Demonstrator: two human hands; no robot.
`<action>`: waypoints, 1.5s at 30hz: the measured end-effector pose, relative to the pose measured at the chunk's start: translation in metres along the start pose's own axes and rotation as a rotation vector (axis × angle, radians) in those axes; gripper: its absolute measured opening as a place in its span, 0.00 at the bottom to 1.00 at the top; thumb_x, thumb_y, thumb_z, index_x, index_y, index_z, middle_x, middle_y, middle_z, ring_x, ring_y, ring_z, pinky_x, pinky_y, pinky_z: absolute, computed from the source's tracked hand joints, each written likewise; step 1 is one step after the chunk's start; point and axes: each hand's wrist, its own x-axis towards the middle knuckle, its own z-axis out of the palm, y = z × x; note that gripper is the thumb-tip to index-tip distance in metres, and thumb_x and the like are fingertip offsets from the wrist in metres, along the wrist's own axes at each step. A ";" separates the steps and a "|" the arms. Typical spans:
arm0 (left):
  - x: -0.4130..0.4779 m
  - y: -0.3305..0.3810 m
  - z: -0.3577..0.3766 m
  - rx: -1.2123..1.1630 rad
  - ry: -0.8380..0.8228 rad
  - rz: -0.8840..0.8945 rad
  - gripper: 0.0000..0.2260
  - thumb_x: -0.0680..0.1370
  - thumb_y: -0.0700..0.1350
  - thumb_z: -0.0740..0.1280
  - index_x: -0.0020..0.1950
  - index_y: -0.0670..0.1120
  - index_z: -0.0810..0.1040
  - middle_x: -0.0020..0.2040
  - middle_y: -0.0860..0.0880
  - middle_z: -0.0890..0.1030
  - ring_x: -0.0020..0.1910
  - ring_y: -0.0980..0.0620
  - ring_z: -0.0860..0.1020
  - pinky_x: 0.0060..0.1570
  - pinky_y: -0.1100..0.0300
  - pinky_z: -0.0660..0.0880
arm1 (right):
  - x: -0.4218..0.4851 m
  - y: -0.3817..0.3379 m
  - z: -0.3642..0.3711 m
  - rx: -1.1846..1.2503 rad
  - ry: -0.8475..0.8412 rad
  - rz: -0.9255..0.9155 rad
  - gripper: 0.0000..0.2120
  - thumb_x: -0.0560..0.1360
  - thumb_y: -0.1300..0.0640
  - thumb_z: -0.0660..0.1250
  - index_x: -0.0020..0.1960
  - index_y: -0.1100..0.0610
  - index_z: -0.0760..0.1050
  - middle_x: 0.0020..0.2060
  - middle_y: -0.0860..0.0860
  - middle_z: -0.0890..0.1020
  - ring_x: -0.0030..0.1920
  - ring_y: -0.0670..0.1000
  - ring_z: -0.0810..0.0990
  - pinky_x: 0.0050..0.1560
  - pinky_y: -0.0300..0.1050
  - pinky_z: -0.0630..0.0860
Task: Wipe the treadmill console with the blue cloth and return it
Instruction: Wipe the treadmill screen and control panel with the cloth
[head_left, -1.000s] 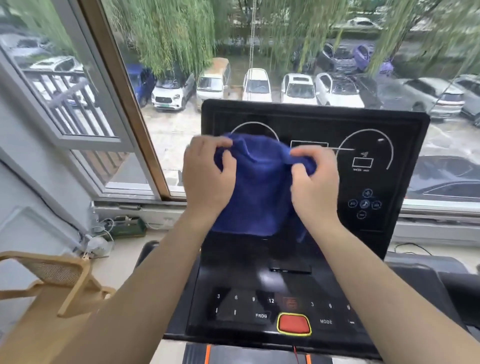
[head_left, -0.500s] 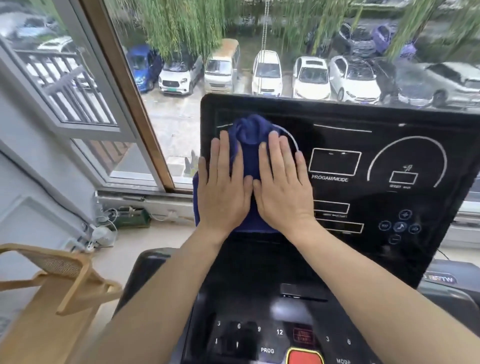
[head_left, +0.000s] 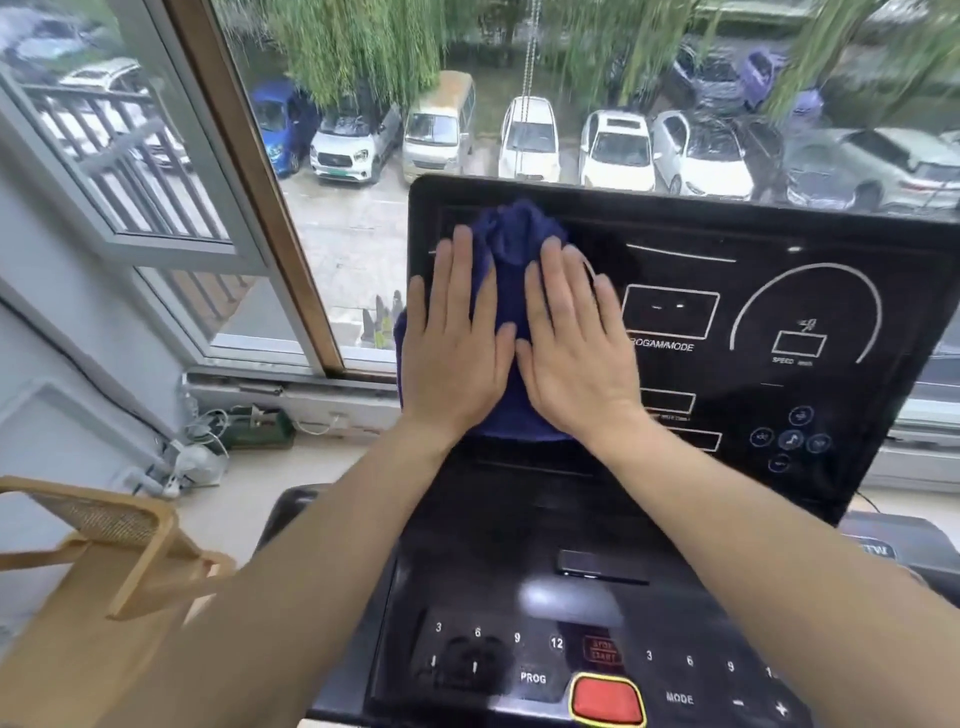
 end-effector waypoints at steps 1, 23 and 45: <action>-0.029 0.000 0.007 -0.007 -0.033 0.008 0.28 0.81 0.51 0.60 0.77 0.38 0.62 0.80 0.36 0.53 0.80 0.39 0.50 0.76 0.41 0.51 | -0.022 -0.008 0.007 0.001 -0.025 -0.050 0.33 0.83 0.49 0.55 0.80 0.64 0.49 0.80 0.60 0.46 0.80 0.58 0.49 0.79 0.54 0.44; -0.124 0.044 0.024 -0.029 -0.198 0.141 0.29 0.81 0.52 0.60 0.77 0.39 0.59 0.80 0.38 0.49 0.80 0.42 0.47 0.76 0.44 0.49 | -0.120 0.002 0.006 -0.019 -0.192 -0.046 0.37 0.81 0.46 0.60 0.80 0.63 0.49 0.80 0.59 0.46 0.80 0.57 0.50 0.78 0.54 0.43; -0.077 0.081 0.031 0.038 -0.177 0.339 0.32 0.81 0.53 0.63 0.79 0.41 0.54 0.82 0.43 0.43 0.80 0.43 0.50 0.77 0.48 0.44 | -0.133 0.058 0.017 -0.057 -0.128 -0.042 0.36 0.81 0.45 0.60 0.79 0.64 0.52 0.79 0.60 0.51 0.79 0.59 0.55 0.78 0.56 0.46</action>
